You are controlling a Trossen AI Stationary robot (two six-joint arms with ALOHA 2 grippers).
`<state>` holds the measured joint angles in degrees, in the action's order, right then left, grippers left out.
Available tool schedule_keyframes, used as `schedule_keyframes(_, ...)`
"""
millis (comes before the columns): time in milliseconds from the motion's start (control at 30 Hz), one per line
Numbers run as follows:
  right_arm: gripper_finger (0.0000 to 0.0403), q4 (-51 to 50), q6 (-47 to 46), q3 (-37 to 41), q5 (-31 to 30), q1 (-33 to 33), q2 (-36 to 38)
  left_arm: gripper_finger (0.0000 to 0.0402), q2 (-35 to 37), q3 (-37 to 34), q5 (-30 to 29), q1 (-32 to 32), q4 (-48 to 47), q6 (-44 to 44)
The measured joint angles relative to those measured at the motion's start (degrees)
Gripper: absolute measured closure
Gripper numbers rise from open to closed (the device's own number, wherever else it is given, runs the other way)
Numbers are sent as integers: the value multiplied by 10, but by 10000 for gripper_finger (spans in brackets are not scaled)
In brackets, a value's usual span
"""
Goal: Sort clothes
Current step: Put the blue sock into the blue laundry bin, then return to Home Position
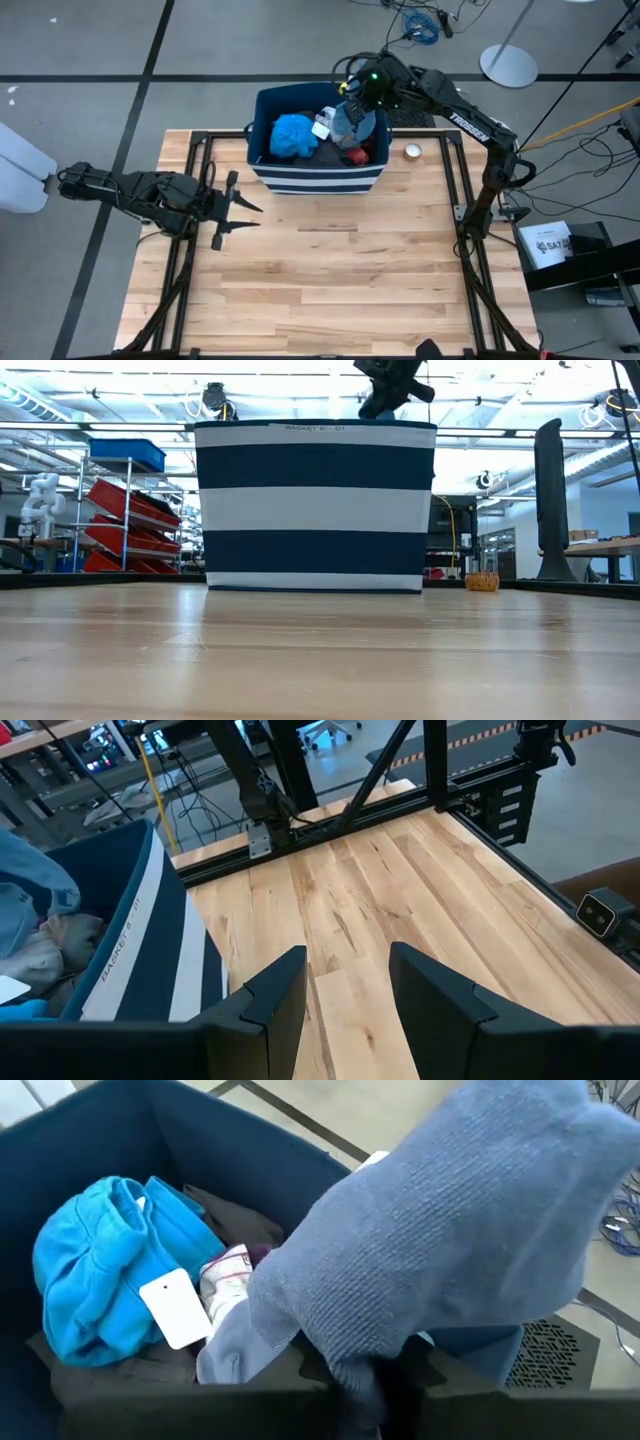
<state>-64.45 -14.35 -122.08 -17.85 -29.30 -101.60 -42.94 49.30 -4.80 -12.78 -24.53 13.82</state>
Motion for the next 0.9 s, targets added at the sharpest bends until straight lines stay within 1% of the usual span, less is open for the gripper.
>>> schedule_keyframes(500,315,-2,0,3,0,7,0,246,0,0,0,0,0,0)
schedule_keyframes(900,214,-8,16,3,1,13,0,246,0,0,0,0,0,0)
